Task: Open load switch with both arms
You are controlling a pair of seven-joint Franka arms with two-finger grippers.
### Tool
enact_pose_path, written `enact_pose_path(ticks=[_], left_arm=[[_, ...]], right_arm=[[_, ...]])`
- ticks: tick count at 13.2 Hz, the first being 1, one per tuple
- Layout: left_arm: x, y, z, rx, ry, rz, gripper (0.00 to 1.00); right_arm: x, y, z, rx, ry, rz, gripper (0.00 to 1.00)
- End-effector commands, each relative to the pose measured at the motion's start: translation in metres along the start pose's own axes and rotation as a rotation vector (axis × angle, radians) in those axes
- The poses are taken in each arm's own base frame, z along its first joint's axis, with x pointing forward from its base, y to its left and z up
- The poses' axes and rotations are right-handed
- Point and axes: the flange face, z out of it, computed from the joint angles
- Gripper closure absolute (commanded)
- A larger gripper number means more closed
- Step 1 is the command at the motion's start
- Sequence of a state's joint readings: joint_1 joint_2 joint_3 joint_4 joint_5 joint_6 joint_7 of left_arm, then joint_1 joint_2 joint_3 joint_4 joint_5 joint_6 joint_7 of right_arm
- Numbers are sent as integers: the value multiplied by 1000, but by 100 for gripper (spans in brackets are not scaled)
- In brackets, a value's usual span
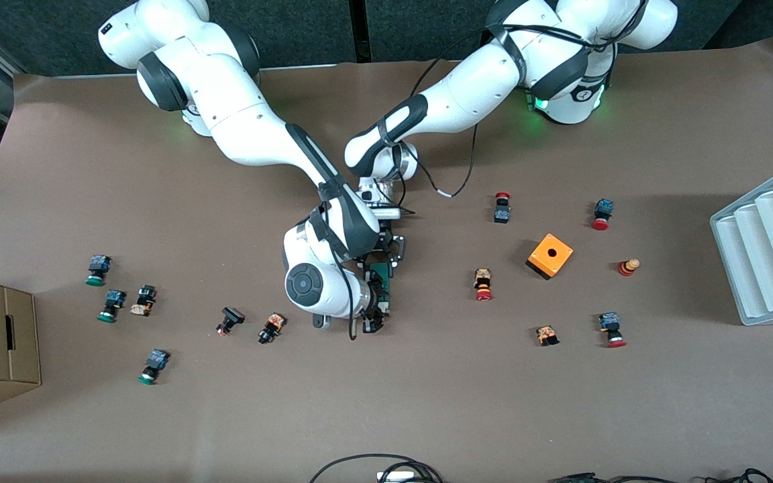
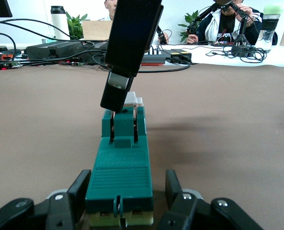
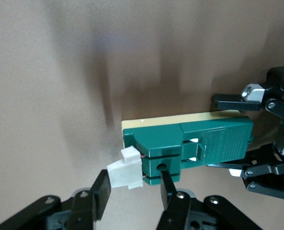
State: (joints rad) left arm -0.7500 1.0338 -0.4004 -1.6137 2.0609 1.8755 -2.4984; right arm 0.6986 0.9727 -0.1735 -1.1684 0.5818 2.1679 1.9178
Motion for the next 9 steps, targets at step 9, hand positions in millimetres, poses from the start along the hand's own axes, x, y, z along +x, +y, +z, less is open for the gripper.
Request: enact_pose_path(ticks=[9], left_arm=[[-7, 1, 3, -6, 23, -11, 30]], right_arm=[[-4, 10, -10, -57, -14, 20, 50]])
